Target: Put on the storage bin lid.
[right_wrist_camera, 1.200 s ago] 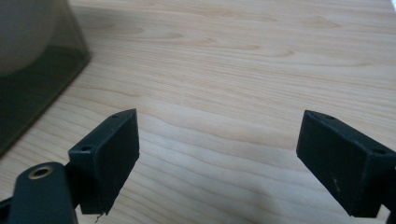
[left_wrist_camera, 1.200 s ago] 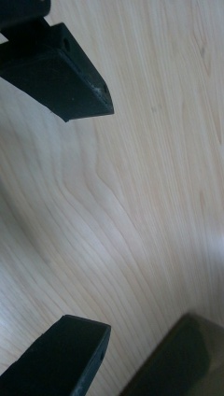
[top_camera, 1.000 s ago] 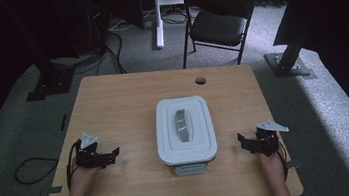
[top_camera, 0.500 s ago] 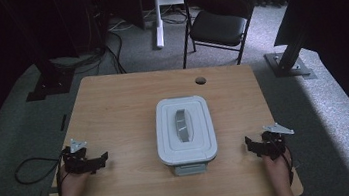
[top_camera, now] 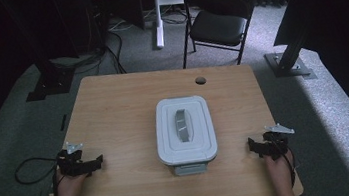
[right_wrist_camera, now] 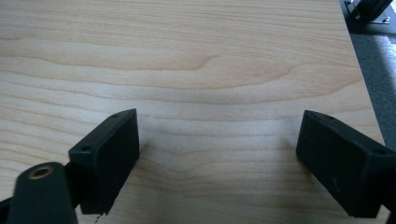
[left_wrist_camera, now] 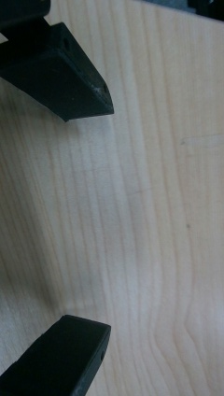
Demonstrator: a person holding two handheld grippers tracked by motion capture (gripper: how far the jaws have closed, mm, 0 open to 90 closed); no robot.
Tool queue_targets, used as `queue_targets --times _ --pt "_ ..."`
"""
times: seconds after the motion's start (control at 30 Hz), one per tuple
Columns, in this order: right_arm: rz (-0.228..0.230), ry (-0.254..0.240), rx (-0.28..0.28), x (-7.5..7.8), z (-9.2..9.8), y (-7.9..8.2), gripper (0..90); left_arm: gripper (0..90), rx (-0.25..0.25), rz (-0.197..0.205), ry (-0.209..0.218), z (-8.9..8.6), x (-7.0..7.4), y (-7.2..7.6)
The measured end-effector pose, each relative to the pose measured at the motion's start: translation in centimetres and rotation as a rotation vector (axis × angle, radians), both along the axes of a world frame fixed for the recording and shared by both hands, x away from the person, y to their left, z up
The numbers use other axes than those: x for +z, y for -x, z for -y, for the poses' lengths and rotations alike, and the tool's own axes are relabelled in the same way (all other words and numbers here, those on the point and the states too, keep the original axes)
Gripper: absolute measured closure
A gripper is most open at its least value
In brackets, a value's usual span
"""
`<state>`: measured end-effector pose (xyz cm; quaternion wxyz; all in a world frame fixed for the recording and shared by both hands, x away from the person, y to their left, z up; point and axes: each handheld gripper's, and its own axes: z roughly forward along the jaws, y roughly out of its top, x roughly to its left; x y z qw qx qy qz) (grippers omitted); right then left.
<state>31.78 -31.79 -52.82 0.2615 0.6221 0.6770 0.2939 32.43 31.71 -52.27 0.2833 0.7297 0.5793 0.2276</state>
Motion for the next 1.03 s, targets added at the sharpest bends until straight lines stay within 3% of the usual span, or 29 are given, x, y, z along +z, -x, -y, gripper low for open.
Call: queue_targets --times 0.23,1.03 --pt "-0.001 -0.001 0.007 -0.01 0.08 -0.01 12.3 0.5 0.05 0.012 -0.004 -0.4 -0.12 0.21" --pt "-0.001 -0.001 0.001 -0.02 0.25 -0.32 12.5 0.6 0.015 0.013 -0.003 -0.72 -0.13 -0.17"
